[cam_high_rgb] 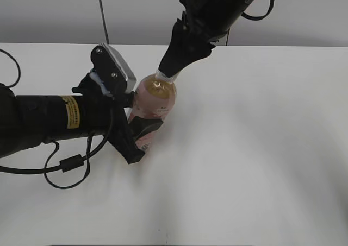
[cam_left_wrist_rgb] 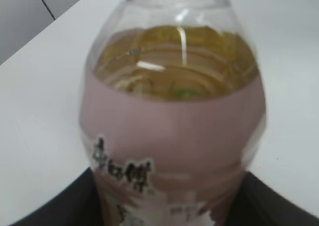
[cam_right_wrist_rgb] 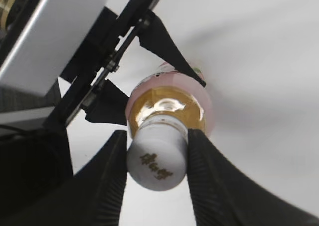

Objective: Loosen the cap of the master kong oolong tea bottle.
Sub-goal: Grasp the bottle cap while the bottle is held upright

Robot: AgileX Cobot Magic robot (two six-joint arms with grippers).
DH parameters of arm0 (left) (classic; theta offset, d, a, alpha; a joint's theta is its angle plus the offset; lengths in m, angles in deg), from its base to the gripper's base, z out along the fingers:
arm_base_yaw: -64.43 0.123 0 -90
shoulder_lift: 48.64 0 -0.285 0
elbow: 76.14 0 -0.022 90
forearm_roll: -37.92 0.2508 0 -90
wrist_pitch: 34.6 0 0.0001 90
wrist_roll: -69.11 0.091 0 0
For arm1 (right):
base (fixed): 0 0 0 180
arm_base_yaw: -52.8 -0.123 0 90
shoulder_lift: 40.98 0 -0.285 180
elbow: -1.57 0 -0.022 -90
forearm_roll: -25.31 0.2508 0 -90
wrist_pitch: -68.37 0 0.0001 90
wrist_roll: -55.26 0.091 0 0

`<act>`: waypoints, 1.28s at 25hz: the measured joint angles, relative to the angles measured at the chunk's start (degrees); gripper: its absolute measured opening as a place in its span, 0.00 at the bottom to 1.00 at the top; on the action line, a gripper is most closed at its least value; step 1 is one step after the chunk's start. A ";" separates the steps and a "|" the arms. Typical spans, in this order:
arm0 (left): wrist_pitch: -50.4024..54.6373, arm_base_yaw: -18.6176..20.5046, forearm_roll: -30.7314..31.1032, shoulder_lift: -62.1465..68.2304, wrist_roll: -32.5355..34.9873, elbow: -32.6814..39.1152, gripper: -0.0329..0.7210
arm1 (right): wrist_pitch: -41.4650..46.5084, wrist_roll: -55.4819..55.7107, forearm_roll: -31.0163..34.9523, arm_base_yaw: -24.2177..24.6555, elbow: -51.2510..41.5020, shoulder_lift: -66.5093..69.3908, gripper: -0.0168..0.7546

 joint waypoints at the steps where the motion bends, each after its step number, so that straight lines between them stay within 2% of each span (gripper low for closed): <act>1: 0.00 0.00 0.00 0.00 0.00 0.00 0.56 | 0.00 -4.71 0.05 0.00 0.00 0.00 0.39; 14: 0.07 0.09 -1.31 0.00 -0.47 0.00 0.56 | -2.48 -59.06 0.73 0.00 0.05 0.00 0.38; 20: 0.07 0.16 -1.70 0.00 -0.60 0.00 0.56 | -3.02 -76.86 1.57 0.00 0.05 0.00 0.38; 24: -0.12 0.16 -1.70 0.00 -0.65 0.00 0.56 | -3.09 -82.59 1.57 0.00 0.05 0.00 0.38; 32: -2.54 0.16 -3.79 0.00 -0.65 0.00 0.56 | -3.99 -83.32 1.64 0.00 0.05 -1.79 0.38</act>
